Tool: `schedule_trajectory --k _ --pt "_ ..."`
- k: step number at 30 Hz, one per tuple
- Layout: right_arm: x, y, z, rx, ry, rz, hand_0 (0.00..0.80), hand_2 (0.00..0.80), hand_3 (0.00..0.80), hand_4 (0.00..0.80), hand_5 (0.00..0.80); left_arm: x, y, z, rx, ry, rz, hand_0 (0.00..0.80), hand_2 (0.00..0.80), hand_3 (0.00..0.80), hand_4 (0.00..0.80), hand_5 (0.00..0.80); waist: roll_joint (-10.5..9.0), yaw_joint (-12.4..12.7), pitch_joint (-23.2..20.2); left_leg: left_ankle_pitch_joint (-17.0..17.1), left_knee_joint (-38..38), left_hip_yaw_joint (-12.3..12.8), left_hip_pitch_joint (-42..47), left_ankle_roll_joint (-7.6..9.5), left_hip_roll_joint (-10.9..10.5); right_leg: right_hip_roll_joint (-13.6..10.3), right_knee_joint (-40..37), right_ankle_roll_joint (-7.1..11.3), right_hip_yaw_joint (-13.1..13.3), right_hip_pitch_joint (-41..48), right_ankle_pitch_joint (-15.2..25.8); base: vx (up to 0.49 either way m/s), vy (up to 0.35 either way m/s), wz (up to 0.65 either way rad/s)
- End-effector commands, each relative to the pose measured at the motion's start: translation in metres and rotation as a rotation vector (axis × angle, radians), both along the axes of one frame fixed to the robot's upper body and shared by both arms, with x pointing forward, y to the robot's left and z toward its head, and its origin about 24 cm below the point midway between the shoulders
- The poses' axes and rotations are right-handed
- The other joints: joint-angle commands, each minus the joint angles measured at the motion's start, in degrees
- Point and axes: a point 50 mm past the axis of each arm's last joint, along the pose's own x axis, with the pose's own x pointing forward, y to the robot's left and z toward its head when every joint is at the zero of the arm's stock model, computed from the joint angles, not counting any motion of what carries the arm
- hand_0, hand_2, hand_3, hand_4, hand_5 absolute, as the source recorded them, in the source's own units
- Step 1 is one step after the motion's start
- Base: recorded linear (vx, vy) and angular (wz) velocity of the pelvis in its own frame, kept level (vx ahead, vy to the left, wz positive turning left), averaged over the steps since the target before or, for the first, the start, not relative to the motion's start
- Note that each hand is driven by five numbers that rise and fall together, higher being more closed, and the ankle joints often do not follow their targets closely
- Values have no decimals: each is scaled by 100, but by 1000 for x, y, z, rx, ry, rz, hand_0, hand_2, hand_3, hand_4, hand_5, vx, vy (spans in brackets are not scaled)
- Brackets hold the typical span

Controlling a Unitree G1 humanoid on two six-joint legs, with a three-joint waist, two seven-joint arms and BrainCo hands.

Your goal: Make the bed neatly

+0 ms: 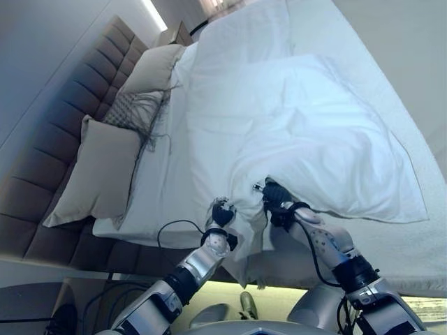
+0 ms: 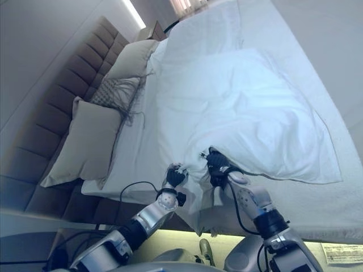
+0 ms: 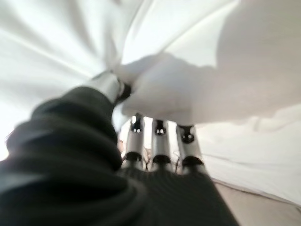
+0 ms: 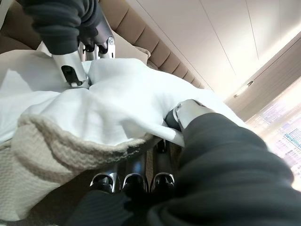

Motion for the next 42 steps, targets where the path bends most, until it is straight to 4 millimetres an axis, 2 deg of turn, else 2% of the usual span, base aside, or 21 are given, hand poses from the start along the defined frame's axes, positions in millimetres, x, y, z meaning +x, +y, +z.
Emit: schedule_trajectory --k 1,2,3,5,7,10,13,14,16,22,31,35,42 --pt "-3 46 27 203 -116 148 747 747 747 747 747 16 11 11 34 -110 88 800 800 800 800 800 -376 -97 -479 406 -119 -144 126 -149 622 -304 -3097 482 -739 1657 2470 20 -41 7" --pt "-4 46 25 205 -114 152 207 207 207 207 207 15 14 9 54 -108 99 800 800 800 800 800 -412 -82 -499 376 -99 -148 158 -143 641 -295 -3106 482 -769 1712 2459 3 -28 8" --pt "-7 44 22 210 -109 151 0 0 0 0 0 15 24 8 69 -106 109 800 800 800 800 800 -429 -68 -532 334 -74 -187 199 -148 645 -304 -3111 482 -801 1768 2435 -8 -3 9" --pt "-12 38 17 216 -103 149 0 0 0 0 0 16 39 8 85 -108 125 800 800 800 800 800 -441 -59 -569 271 -23 -228 219 -142 628 -317 -3105 482 -840 1830 2403 -30 22 7" --pt "-20 22 10 234 -100 142 0 0 0 0 0 19 74 15 125 -127 153 800 800 800 800 800 -443 33 -642 182 59 -245 206 -96 606 -292 -3130 482 -874 1902 2365 -55 5 6" --pt "-36 -1 5 283 -91 111 0 0 0 0 0 12 130 28 199 -143 167 800 800 800 800 800 -523 230 -754 72 160 -328 181 -16 616 -231 -3141 437 -934 1990 2318 -36 -81 6" --pt "-46 -9 4 321 -77 84 0 0 0 0 0 3 167 38 259 -142 171 800 800 800 800 800 -632 364 -845 21 217 -401 179 17 666 -177 -3144 408 -1015 2091 2282 10 -124 15" --pt "-50 -13 3 343 -65 69 0 0 0 0 0 -1 186 45 294 -144 168 800 800 800 800 800 -695 456 -905 12 221 -425 203 28 706 -141 -3164 398 -1073 2174 2274 36 -119 13" --pt "-53 -15 3 365 -50 54 0 0 0 0 0 -6 204 53 339 -153 160 800 800 800 800 800 -757 539 -960 14 205 -452 239 32 753 -94 -3200 385 -1151 2272 2265 20 -101 3" --pt "-60 -16 -3 416 -20 32 0 0 0 0 0 -10 233 74 445 -180 164 800 800 800 800 800 -895 693 -1038 55 178 -532 260 23 820 2 -3241 361 -1281 2436 2234 -16 -42 6" --pt "-64 -24 -2 472 -45 15 0 0 0 0 0 -13 261 90 564 -184 271 800 800 800 800 800 -1029 769 -1060 149 39 -649 178 -11 820 149 -3279 373 -1340 2419 2224 -50 -16 5" --pt "-68 -36 -1 492 -53 -8 0 0 0 0 0 -25 283 85 517 -135 429 800 800 800 800 800 -1042 758 -1073 193 -57 -645 152 -27 810 207 -3308 400 -1339 2365 2221 -58 17 2" --pt "-73 -46 -2 523 -48 -61 0 0 0 0 0 -70 319 56 353 -80 699 800 800 800 800 800 -1110 850 -1022 219 -72 -725 141 -41 811 274 -3280 386 -1337 2355 2208 -35 -6 2"
